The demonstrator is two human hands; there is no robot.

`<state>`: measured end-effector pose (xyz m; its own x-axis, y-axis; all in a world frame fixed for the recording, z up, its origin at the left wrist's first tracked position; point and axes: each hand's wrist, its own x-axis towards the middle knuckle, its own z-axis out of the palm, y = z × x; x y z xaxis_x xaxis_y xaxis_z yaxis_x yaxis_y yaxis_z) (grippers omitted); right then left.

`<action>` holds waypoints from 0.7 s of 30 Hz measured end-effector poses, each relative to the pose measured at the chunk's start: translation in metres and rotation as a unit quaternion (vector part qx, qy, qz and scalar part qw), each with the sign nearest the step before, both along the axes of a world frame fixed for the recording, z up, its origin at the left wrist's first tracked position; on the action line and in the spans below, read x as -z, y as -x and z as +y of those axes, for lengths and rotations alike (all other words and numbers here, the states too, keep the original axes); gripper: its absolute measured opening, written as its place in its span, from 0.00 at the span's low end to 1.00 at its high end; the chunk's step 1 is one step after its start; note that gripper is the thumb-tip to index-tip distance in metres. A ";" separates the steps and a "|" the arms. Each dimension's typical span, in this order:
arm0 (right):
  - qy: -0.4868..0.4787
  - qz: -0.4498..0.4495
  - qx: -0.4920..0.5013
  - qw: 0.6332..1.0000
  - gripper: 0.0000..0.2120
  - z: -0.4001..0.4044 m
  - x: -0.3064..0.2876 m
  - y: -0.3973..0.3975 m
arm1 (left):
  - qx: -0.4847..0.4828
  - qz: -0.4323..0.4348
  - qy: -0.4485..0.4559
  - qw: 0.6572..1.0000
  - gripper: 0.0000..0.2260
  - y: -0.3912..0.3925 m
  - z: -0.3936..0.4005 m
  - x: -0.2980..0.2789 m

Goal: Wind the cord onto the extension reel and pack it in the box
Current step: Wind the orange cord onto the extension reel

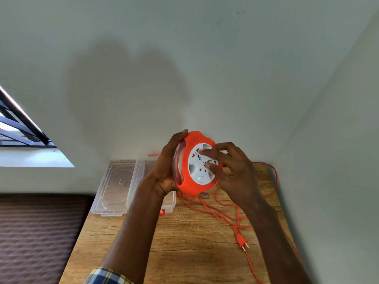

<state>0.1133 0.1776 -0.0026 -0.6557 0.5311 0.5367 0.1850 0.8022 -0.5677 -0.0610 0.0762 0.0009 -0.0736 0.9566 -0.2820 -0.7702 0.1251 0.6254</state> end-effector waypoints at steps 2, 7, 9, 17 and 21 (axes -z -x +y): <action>-0.018 -0.027 -0.065 0.997 0.23 0.011 0.004 -0.005 | 0.000 -0.005 -0.006 1.000 0.28 0.004 -0.001 0.000; -0.033 -0.073 -0.121 0.989 0.30 0.008 0.008 -0.006 | 0.021 -0.008 -0.007 1.000 0.29 0.006 -0.001 0.002; -0.037 -0.079 -0.125 0.988 0.30 0.010 0.006 -0.005 | 0.033 -0.010 -0.009 0.999 0.29 0.006 -0.002 0.002; -0.053 -0.094 -0.104 0.989 0.31 0.011 0.005 -0.004 | 0.043 -0.011 0.002 0.999 0.28 0.004 -0.003 0.001; -0.072 -0.073 -0.081 0.991 0.29 0.010 0.006 -0.002 | 0.046 0.001 -0.005 0.999 0.29 0.004 -0.003 -0.003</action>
<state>0.1158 0.1871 -0.0087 -0.8021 0.3376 0.4927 0.1194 0.8989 -0.4216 -0.0651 0.0730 0.0037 0.0144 0.9621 -0.2722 -0.7547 0.1890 0.6283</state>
